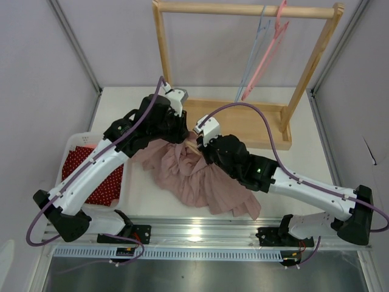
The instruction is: Place the skirt on the hanger
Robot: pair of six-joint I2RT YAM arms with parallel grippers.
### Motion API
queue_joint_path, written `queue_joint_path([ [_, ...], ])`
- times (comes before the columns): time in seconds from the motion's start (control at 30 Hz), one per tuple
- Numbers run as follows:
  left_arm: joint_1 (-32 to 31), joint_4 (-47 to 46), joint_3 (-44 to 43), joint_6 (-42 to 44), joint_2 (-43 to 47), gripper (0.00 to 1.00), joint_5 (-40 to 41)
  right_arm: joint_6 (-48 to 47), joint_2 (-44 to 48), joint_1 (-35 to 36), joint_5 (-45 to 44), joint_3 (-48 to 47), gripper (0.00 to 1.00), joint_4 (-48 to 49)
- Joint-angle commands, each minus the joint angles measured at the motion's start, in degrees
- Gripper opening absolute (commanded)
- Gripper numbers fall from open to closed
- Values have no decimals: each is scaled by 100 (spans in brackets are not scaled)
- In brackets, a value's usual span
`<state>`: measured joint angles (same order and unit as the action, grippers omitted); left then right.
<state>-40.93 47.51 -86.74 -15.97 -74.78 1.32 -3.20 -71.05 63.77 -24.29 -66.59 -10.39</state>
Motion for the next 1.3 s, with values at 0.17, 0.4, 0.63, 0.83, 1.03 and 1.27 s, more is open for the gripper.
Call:
queue_joint_path([
  [0.17,-38,-13,-343,278,341,48,-492,-163,310,66,125,-249,0,231],
  [0.4,-29,-30,-616,988,675,58,-299,-14,802,-426,855,23,0,134],
  [0.63,181,-373,-370,1886,974,58,-1291,179,1321,-1217,2602,-196,0,-349],
  [0.83,225,-348,-589,2493,598,61,-2126,294,1497,-1648,3738,-433,0,-701],
  [1.03,226,-225,-809,2695,271,64,-3032,276,1506,-1683,4090,-680,0,-946],
  [1.27,217,-135,-617,2819,340,66,-3858,180,1471,-1710,4108,-891,0,-1131],
])
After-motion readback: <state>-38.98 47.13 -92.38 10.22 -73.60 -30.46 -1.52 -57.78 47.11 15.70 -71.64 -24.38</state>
